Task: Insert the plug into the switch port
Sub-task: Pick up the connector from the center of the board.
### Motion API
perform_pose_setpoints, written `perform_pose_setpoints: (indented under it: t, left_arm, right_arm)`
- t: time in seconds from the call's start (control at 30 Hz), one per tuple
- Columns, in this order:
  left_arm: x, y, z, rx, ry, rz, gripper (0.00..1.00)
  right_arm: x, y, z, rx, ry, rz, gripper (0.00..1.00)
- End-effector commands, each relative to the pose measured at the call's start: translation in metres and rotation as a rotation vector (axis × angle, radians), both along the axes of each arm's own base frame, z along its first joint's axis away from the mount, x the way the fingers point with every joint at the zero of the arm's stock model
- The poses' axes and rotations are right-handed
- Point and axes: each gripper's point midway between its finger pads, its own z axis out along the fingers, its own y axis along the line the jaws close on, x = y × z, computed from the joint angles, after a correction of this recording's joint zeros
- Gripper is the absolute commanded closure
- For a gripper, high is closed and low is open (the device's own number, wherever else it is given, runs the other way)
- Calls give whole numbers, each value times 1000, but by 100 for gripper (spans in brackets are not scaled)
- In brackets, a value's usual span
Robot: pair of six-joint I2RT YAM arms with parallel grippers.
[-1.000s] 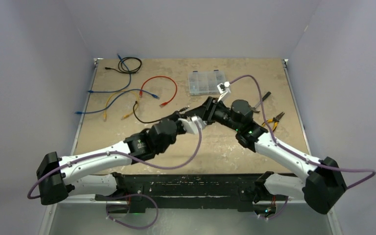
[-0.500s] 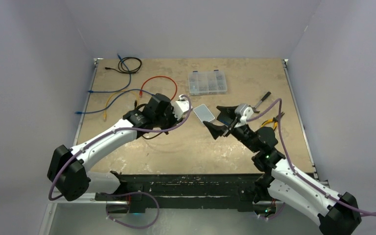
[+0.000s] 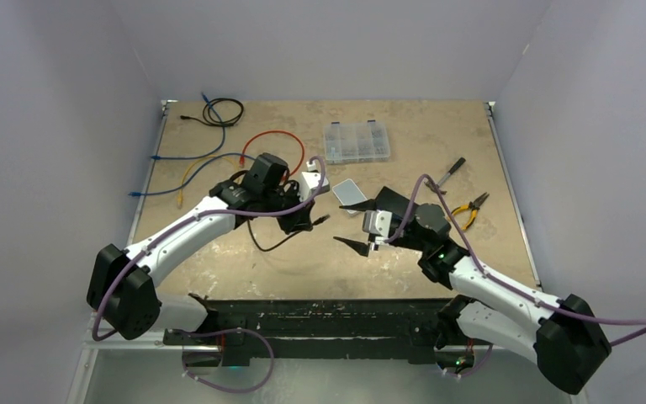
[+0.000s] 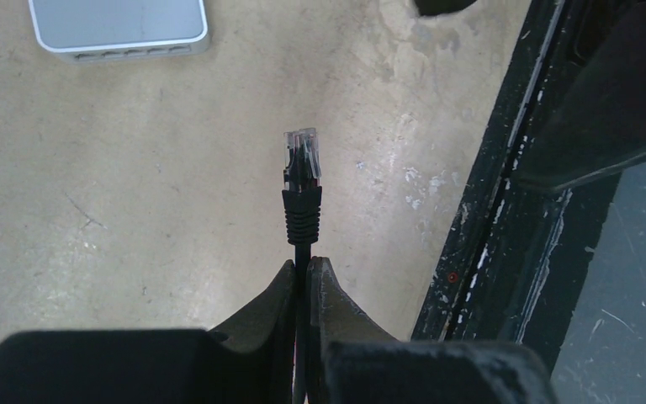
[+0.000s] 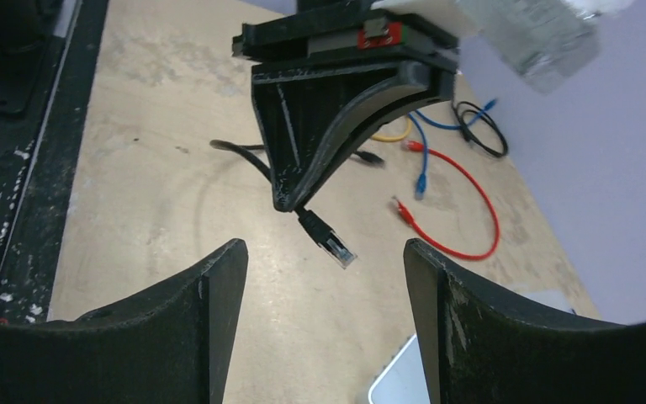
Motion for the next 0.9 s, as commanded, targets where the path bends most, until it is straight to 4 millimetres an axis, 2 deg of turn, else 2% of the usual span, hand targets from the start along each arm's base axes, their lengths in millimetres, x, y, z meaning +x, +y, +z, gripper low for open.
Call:
perform_pose_setpoints:
  t: [0.0, 0.37, 0.6, 0.7, 0.87]
  left_arm:
    - [-13, -8, 22, -87, -8, -85, 100]
    - [-28, -15, 21, -123, 54, -164, 100]
    - [-34, -16, 21, -135, 71, -191, 100]
    - [-36, -17, 20, -136, 78, -197, 100]
    - [-36, -17, 19, -134, 83, -200, 100]
  right_arm:
    - [-9, 14, 11, -31, -91, 132, 30]
    - [11, 16, -10, -148, -165, 100, 31]
    - [13, 21, -19, -177, -150, 131, 38]
    - [13, 23, -20, -180, -142, 143, 42]
    - [10, 27, -25, -194, -111, 182, 58]
